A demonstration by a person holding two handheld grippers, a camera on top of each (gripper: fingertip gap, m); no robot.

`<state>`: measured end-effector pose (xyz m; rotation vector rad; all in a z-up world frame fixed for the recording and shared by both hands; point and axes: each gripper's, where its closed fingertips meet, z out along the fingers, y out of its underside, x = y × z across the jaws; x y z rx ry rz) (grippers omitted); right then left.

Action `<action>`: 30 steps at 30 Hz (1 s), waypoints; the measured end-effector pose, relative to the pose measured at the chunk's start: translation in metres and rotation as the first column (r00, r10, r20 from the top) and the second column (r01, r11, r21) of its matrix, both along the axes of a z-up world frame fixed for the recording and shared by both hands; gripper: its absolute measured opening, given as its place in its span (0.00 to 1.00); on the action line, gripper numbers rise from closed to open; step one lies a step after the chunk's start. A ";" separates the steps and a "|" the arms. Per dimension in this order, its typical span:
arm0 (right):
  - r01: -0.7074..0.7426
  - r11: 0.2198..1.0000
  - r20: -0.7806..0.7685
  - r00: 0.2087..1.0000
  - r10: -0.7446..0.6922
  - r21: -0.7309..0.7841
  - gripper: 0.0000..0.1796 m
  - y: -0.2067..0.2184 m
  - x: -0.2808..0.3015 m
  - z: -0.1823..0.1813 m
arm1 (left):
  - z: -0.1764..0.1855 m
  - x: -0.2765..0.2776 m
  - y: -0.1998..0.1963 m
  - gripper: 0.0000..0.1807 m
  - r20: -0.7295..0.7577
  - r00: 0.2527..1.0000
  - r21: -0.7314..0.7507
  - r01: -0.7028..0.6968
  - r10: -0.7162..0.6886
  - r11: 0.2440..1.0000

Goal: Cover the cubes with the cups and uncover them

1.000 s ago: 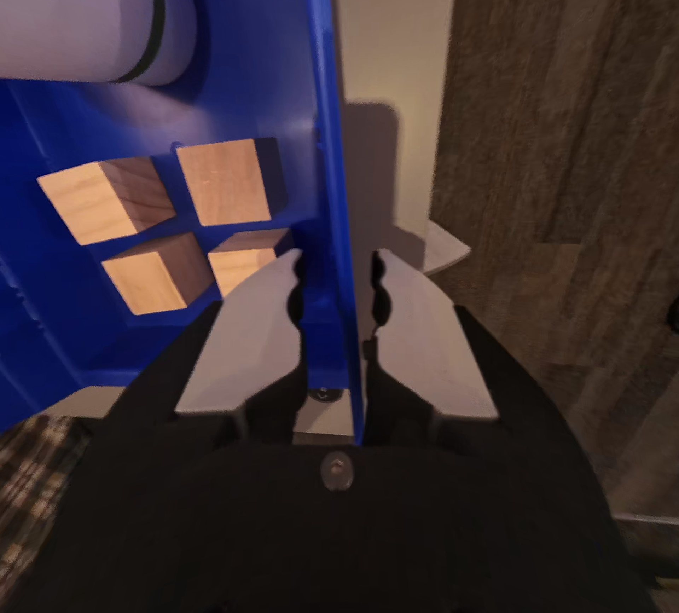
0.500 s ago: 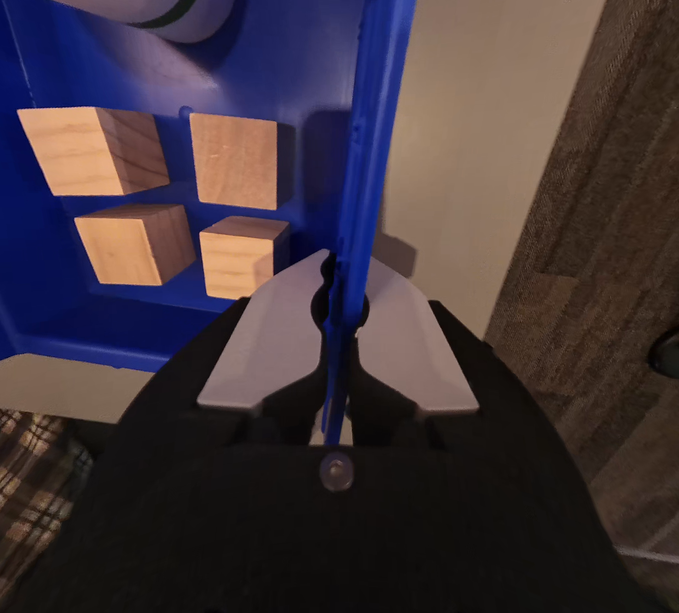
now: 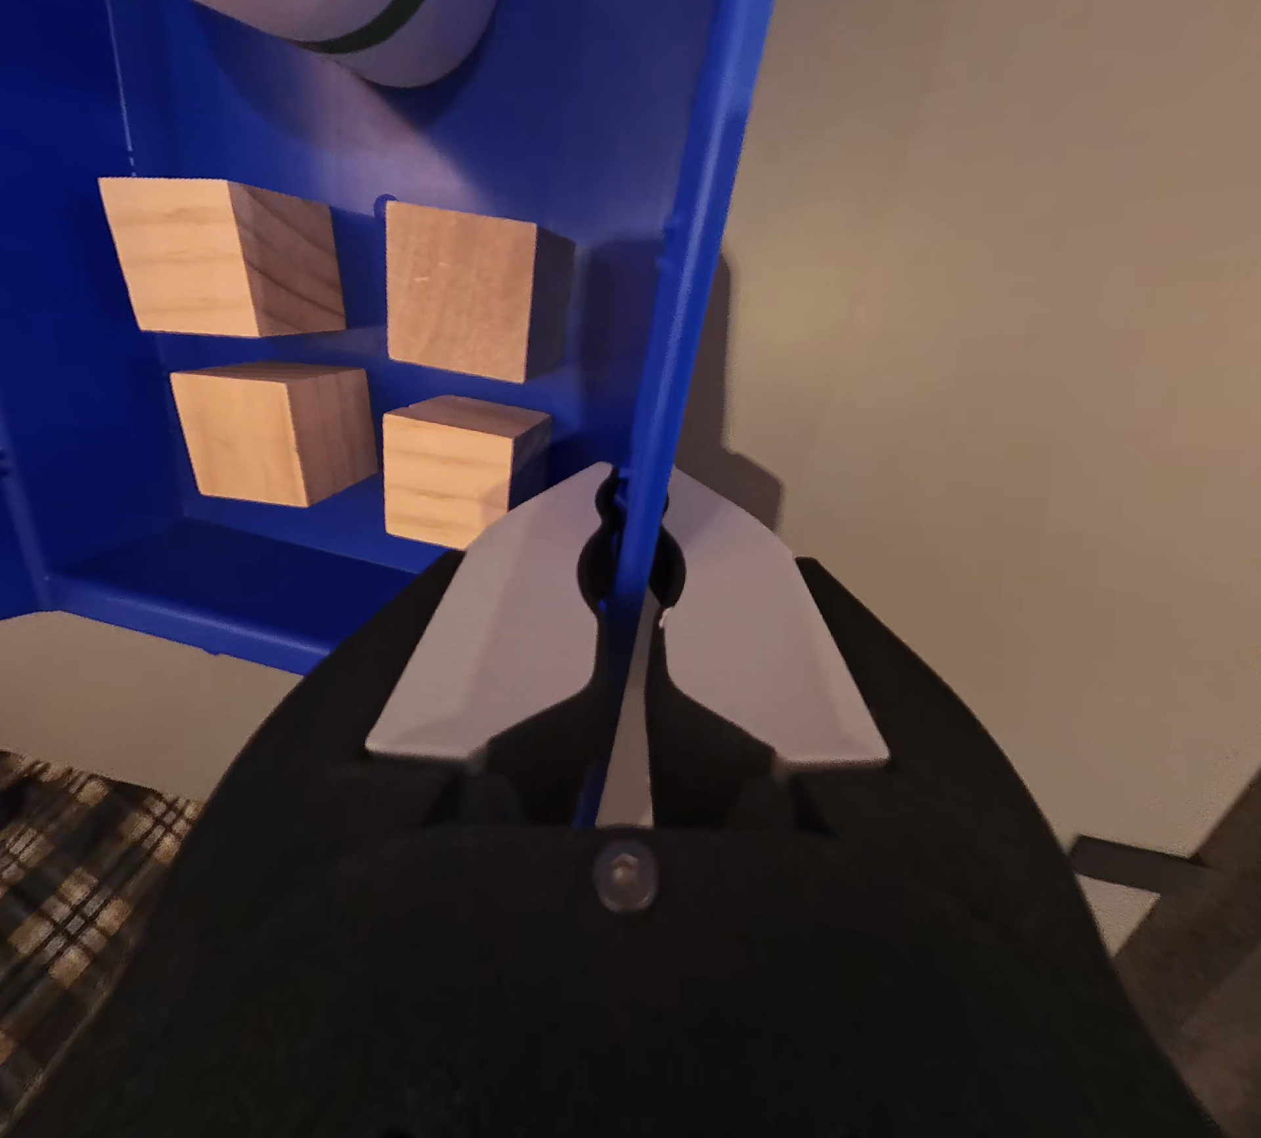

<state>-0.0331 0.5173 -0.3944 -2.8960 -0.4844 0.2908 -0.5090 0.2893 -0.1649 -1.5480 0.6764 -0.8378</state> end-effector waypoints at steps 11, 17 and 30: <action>-0.112 0.993 -0.001 0.994 0.112 0.039 0.03 -0.004 -0.101 0.000 | 0.019 -0.027 -0.015 0.39 0.029 0.998 0.052 -0.061 0.060 0.997; -0.190 0.980 0.012 0.982 0.190 0.056 0.04 -0.021 -0.168 0.001 | 0.027 -0.049 -0.019 0.39 0.049 0.990 0.076 -0.133 0.130 0.988; -0.227 0.972 0.006 0.974 0.227 0.058 0.04 -0.086 -0.322 0.002 | 0.036 -0.090 -0.024 0.39 0.095 0.967 0.088 -0.245 0.237 0.965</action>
